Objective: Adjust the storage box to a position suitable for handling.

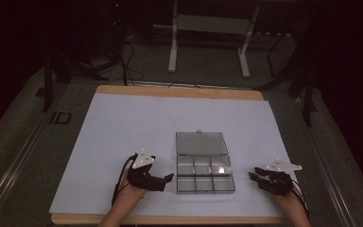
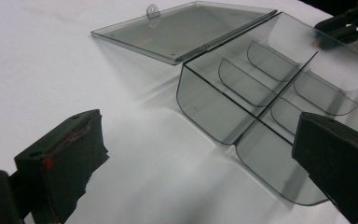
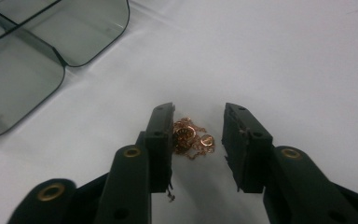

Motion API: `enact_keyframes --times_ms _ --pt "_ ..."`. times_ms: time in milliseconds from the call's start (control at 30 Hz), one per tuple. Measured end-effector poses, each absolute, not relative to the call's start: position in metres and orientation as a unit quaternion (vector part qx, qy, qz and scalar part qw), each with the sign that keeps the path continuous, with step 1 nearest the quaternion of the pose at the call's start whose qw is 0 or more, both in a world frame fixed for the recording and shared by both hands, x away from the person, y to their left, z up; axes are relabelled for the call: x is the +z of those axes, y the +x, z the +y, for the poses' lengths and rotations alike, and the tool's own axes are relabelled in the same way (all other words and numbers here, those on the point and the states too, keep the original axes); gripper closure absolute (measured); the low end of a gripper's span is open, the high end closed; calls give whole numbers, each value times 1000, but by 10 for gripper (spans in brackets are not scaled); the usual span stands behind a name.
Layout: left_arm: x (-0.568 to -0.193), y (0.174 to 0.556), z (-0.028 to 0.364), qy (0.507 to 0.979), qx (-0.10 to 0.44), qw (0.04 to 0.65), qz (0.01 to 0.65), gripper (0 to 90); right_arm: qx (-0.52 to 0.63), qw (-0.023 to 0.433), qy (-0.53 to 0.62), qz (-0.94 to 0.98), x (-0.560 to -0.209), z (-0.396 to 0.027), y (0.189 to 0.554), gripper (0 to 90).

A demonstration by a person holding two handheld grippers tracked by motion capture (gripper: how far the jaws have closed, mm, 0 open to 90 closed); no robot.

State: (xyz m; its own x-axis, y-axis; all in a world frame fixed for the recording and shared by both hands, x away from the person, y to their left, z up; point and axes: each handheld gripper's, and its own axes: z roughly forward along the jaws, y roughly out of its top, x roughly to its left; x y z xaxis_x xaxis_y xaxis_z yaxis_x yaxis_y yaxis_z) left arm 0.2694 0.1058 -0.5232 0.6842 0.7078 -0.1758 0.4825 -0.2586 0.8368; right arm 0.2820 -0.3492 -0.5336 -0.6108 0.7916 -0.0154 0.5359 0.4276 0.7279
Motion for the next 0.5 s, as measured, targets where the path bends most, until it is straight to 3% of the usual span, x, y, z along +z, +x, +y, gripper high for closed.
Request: enact_keyframes --times_ms 233,500 --pt "-529 267 108 780 118 479 385 30 359 195 391 825 -537 -346 277 788" --pt "-528 267 111 775 123 484 388 30 362 196 401 819 -537 -346 278 854"
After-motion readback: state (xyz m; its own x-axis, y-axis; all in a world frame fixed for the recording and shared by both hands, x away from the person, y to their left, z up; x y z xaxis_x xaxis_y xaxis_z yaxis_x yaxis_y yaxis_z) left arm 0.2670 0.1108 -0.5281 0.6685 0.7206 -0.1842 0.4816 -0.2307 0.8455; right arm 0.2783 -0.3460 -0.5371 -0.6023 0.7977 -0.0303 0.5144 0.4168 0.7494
